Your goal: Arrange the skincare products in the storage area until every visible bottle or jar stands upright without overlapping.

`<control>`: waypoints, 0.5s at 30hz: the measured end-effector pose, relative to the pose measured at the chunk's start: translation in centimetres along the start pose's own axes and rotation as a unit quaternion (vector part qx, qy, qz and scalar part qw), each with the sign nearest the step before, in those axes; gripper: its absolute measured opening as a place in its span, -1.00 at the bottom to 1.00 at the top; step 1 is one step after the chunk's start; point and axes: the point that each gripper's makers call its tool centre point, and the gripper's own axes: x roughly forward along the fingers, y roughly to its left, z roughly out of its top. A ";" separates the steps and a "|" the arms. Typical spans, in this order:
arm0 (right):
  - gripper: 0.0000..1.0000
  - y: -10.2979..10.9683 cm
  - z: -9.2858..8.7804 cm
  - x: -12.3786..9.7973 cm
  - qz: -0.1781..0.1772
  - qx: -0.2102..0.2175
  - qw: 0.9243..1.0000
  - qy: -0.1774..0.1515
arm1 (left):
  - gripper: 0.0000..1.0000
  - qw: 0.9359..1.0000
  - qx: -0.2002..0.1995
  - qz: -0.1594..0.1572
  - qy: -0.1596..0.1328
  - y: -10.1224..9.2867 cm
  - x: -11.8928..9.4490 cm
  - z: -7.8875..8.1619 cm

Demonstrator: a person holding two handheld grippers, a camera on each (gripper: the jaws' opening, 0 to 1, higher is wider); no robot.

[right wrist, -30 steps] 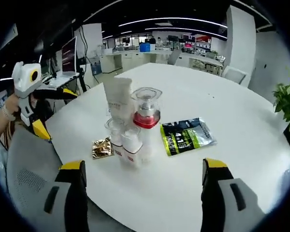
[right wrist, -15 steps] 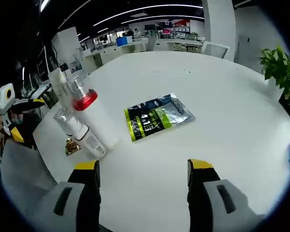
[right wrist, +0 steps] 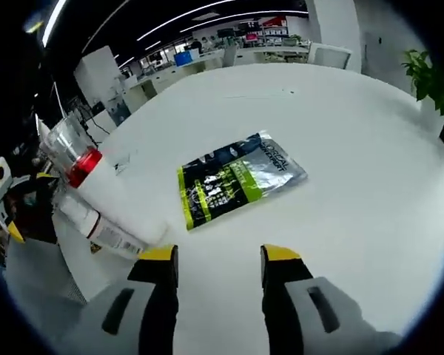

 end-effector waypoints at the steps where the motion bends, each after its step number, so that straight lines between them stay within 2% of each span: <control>1: -0.19 -0.1 0.1 0.2 0.000 0.006 1.000 -0.001 | 0.94 1.000 -0.003 -0.001 0.001 -0.1 0.0 -0.2; 2: -0.26 -0.2 0.4 0.6 0.000 0.013 1.000 -0.009 | 0.94 1.000 -0.008 -0.002 0.004 -0.1 -0.1 -0.5; 4: -0.24 -0.3 0.3 1.1 0.001 0.029 1.000 -0.007 | 0.94 1.000 -0.016 -0.001 0.008 -0.1 -0.1 -0.8; 8: -0.35 -0.3 0.3 2.0 0.007 0.034 0.999 0.001 | 0.94 1.000 -0.016 -0.001 0.010 -0.1 -0.2 -1.0; 9: -0.36 -0.4 1.0 2.3 0.012 0.037 0.999 -0.015 | 0.94 1.000 -0.015 -0.001 0.011 -0.1 -0.3 -1.0; 11: -0.38 -0.5 1.3 2.7 0.009 0.061 0.998 -0.016 | 0.94 1.000 -0.013 0.001 0.012 -0.2 -0.3 -0.9; 15: -0.43 -0.7 2.3 3.6 0.008 0.075 0.997 -0.022 | 0.94 1.000 -0.008 -0.009 0.014 -1.0 -0.1 -0.9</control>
